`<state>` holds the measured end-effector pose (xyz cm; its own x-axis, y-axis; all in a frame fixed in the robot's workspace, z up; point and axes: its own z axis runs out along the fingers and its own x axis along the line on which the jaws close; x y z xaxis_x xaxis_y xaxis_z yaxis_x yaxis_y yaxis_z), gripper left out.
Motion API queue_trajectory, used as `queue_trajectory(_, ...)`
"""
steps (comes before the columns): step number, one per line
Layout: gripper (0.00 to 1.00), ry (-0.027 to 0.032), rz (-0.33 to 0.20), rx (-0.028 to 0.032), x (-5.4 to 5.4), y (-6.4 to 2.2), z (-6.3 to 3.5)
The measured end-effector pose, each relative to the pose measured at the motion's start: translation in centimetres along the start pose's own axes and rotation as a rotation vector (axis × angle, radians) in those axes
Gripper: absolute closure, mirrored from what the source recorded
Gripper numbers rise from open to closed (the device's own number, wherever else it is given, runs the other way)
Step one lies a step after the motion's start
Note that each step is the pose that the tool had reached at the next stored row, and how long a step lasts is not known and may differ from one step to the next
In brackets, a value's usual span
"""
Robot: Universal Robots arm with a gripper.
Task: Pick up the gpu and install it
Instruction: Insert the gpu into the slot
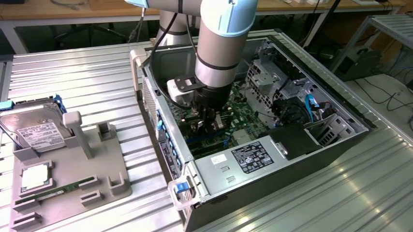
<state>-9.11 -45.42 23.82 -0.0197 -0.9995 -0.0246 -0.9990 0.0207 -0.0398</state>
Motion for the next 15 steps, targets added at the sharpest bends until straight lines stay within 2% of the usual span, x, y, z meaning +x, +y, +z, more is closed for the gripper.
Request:
queue_trajectory(12,0.72,0.0013,-0.001,0.0,0.18,0.01,0.07)
queue_trajectory(15,0.72,0.0006,-0.019,-0.0005,0.18,0.01,0.07)
